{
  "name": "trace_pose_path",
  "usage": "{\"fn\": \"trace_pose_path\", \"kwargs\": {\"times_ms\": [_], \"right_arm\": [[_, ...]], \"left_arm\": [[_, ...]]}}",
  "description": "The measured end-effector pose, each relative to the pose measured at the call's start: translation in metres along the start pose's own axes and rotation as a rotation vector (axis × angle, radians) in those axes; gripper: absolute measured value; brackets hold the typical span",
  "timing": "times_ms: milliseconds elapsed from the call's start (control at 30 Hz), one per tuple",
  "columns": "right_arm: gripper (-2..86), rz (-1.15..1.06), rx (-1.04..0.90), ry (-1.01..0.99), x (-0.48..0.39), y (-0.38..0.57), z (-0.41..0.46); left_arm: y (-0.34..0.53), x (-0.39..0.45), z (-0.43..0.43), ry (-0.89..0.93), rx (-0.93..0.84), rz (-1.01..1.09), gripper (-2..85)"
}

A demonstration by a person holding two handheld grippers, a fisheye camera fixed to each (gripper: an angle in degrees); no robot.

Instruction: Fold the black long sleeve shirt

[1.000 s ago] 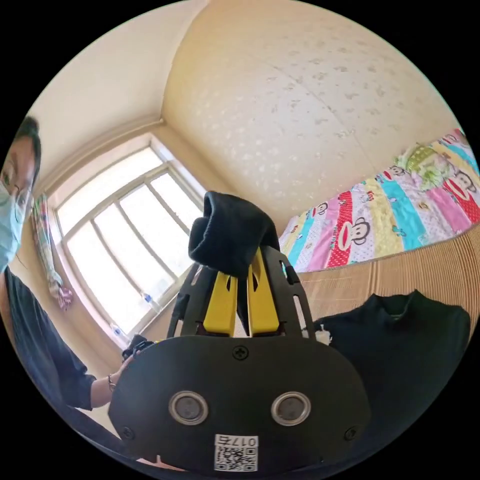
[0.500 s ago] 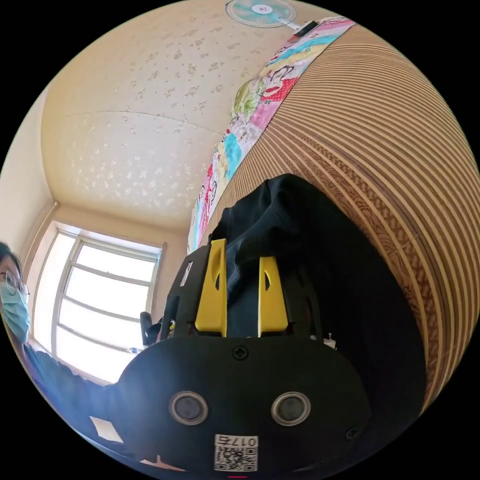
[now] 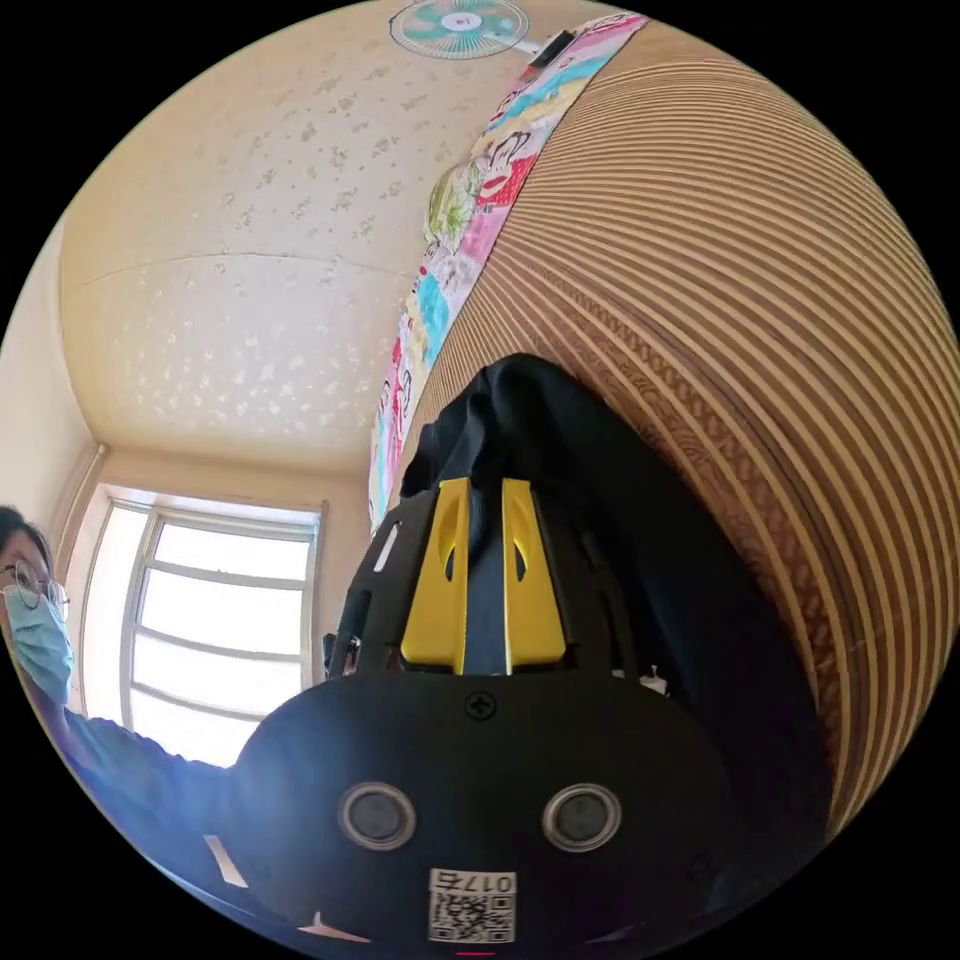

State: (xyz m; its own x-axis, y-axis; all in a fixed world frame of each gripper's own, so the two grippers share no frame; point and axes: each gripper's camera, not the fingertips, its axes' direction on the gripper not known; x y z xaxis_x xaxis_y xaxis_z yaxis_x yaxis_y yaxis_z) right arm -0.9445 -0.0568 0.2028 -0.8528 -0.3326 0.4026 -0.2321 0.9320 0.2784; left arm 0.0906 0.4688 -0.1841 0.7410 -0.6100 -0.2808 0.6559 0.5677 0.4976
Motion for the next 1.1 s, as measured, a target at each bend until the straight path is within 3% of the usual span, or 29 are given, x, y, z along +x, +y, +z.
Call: {"fn": "trace_pose_path", "kwargs": {"times_ms": [167,333,433,500,567,633,767,1000,1100], "right_arm": [[6.7,-0.134,0.065,0.290,-0.055,0.031,-0.058],[7.6,-0.219,-0.199,0.791,-0.067,0.101,-0.078],[6.6,-0.178,-0.447,0.844,-0.044,0.154,-0.056],[4.6,-0.188,-0.462,0.807,-0.051,0.170,-0.047],[3.5,-0.248,-0.426,0.935,-0.083,0.159,-0.038],[2.8,-0.423,-0.235,1.025,-0.147,0.130,-0.038],[2.4,-0.574,-0.142,1.131,-0.192,0.060,-0.004],[2.8,-0.588,-0.072,1.004,-0.250,-0.099,0.031],[4.3,-0.502,-0.007,1.247,-0.234,-0.144,0.038]], "left_arm": [[0.045,0.044,-0.023,-0.072,0.024,0.099,8.3],[0.124,0.100,0.010,-0.116,-0.169,0.267,7.6],[0.162,0.097,0.044,0.103,-0.323,0.174,6.3],[0.179,0.096,0.061,0.145,-0.377,0.137,5.6],[0.192,0.102,0.073,0.149,-0.434,0.139,5.2],[0.197,0.109,0.076,0.162,-0.451,0.172,5.1],[0.195,0.113,0.083,0.171,-0.480,0.194,5.1],[0.177,0.099,0.066,0.127,-0.401,0.216,5.0],[0.177,0.084,0.065,0.115,-0.371,0.175,4.9]]}}
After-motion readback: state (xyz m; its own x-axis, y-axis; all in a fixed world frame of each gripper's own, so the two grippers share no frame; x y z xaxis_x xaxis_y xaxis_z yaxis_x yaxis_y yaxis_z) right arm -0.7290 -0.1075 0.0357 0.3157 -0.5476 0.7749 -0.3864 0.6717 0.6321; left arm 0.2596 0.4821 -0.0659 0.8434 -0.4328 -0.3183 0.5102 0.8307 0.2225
